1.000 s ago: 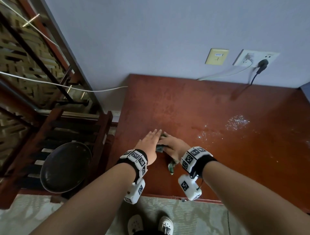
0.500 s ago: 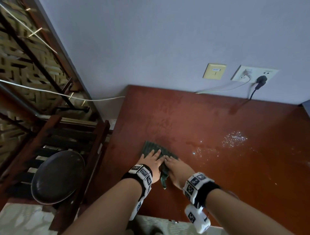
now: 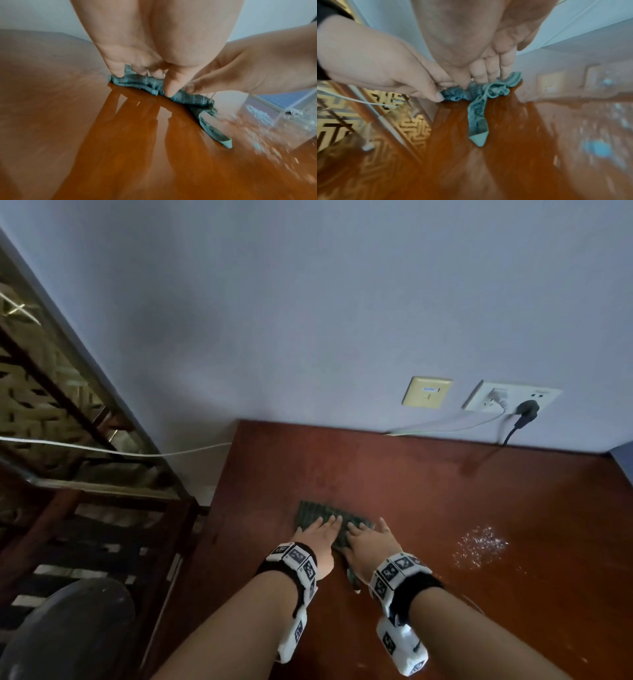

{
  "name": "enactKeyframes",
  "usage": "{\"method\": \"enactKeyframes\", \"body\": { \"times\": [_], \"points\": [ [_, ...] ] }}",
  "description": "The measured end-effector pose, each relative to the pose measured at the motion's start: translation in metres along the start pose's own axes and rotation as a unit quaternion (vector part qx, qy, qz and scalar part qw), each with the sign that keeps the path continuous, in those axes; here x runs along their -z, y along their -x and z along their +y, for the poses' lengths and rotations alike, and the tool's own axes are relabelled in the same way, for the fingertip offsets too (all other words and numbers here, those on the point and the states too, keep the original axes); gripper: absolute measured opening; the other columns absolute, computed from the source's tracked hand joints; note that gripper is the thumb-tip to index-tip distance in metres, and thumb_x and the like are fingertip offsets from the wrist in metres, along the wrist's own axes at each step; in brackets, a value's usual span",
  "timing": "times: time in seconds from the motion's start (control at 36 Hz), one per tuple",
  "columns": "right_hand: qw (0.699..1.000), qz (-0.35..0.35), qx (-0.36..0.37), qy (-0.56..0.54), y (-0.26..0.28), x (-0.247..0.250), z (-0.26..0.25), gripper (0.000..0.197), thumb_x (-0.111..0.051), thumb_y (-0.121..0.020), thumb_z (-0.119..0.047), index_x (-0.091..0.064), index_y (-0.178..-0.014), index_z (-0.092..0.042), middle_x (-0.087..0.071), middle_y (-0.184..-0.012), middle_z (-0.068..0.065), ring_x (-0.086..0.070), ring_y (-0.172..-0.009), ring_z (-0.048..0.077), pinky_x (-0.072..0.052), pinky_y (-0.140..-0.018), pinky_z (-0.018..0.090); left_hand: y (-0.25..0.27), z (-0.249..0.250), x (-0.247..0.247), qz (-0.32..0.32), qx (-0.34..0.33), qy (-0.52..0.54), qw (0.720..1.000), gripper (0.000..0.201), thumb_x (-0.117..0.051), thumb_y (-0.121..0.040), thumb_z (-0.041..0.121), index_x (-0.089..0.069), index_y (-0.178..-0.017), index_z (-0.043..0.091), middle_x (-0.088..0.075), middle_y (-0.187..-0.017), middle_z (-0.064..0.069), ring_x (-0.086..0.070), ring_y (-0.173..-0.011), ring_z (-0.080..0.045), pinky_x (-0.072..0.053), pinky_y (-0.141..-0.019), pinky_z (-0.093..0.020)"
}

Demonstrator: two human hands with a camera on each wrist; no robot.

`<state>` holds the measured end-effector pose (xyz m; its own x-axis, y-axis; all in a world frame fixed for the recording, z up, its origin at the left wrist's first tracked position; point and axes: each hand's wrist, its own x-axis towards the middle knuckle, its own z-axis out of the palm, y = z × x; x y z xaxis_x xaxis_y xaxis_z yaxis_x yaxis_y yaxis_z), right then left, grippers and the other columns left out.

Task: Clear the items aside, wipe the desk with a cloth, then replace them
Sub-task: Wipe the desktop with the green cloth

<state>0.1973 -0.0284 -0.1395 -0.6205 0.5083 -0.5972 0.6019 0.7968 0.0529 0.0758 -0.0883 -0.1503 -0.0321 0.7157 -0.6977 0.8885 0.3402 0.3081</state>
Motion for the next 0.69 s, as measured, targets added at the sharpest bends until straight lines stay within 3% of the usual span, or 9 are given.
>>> {"method": "enactKeyframes", "body": {
  "times": [0.14, 0.19, 0.25, 0.39, 0.47, 0.56, 0.61, 0.69],
  "points": [
    [0.999, 0.01, -0.039, -0.017, -0.036, 0.02, 0.04, 0.051, -0.026, -0.102, -0.034, -0.023, -0.151, -0.019, -0.017, -0.159, -0.005, -0.017, -0.145, 0.018, -0.002, -0.117, 0.049, -0.027, 0.002, 0.032, 0.028, -0.056, 0.048, 0.997, 0.082, -0.036, -0.096, -0.004, 0.009, -0.158, 0.027, 0.009, -0.166, 0.007, 0.004, -0.153, -0.015, -0.008, -0.124, -0.046],
    [0.998, 0.016, -0.06, -0.033, -0.051, 0.024, 0.057, 0.051, -0.03, -0.101, -0.029, -0.023, -0.151, -0.019, -0.016, -0.159, -0.005, -0.018, -0.145, 0.017, -0.004, -0.118, 0.048, -0.041, 0.001, 0.043, 0.05, -0.086, 0.066, 0.993, 0.083, -0.041, -0.099, 0.001, 0.009, -0.158, 0.031, 0.009, -0.166, 0.009, 0.003, -0.153, -0.013, -0.01, -0.124, -0.042],
    [0.994, 0.027, -0.088, -0.056, -0.06, 0.024, 0.071, 0.052, -0.033, -0.1, -0.026, -0.024, -0.15, -0.017, -0.015, -0.159, -0.004, -0.02, -0.145, 0.016, -0.007, -0.118, 0.046, -0.045, -0.001, 0.052, 0.087, -0.1, 0.06, 0.989, 0.083, -0.046, -0.1, 0.007, 0.007, -0.158, 0.032, 0.008, -0.166, 0.009, 0.002, -0.153, -0.015, -0.011, -0.124, -0.045],
    [0.983, 0.041, -0.156, -0.09, -0.091, 0.034, 0.103, 0.051, -0.03, -0.1, -0.032, -0.031, -0.147, -0.012, -0.019, -0.159, -0.001, -0.025, -0.143, 0.021, -0.013, -0.117, 0.045, -0.067, -0.021, 0.075, 0.131, -0.047, -0.002, 0.99, 0.086, -0.054, -0.098, 0.017, 0.006, -0.158, 0.033, 0.009, -0.166, 0.009, 0.005, -0.153, -0.019, -0.009, -0.121, -0.057],
    [0.975, 0.059, -0.179, -0.119, -0.102, 0.045, 0.11, 0.063, -0.036, -0.098, -0.04, -0.018, -0.151, -0.011, -0.008, -0.161, 0.001, -0.011, -0.147, 0.024, -0.01, -0.119, 0.044, -0.076, -0.035, 0.081, 0.117, 0.015, -0.017, 0.993, 0.091, -0.058, -0.097, 0.031, 0.011, -0.156, 0.036, 0.016, -0.165, 0.011, 0.01, -0.153, -0.021, -0.008, -0.12, -0.061],
    [0.979, 0.1, -0.084, -0.154, -0.112, 0.05, 0.112, 0.074, -0.047, -0.097, -0.034, -0.001, -0.153, -0.024, 0.01, -0.16, -0.007, 0.004, -0.148, 0.02, -0.008, -0.119, 0.044, -0.083, -0.048, 0.084, 0.079, 0.064, -0.001, 0.995, 0.104, -0.065, -0.089, 0.048, 0.014, -0.155, 0.039, 0.025, -0.162, 0.011, 0.019, -0.151, -0.024, -0.005, -0.118, -0.065],
    [0.985, 0.092, 0.009, -0.143, -0.119, 0.047, 0.114, 0.069, -0.045, -0.098, -0.025, -0.003, -0.152, -0.033, 0.008, -0.159, -0.013, 0.007, -0.147, 0.019, -0.006, -0.118, 0.045, -0.087, -0.053, 0.084, 0.05, 0.075, 0.002, 0.996, 0.109, -0.069, -0.085, 0.053, 0.013, -0.155, 0.039, 0.029, -0.161, 0.011, 0.023, -0.15, -0.024, -0.005, -0.117, -0.067],
    [0.982, 0.076, 0.052, -0.163, -0.129, 0.04, 0.122, 0.063, -0.039, -0.1, -0.012, -0.012, -0.152, -0.034, -0.002, -0.159, -0.015, 0.004, -0.148, 0.019, -0.005, -0.119, 0.041, -0.089, -0.055, 0.083, 0.033, 0.074, 0.004, 0.997, 0.111, -0.072, -0.083, 0.053, 0.011, -0.155, 0.039, 0.03, -0.16, 0.01, 0.025, -0.149, -0.025, -0.006, -0.117, -0.068]
  ]
}}
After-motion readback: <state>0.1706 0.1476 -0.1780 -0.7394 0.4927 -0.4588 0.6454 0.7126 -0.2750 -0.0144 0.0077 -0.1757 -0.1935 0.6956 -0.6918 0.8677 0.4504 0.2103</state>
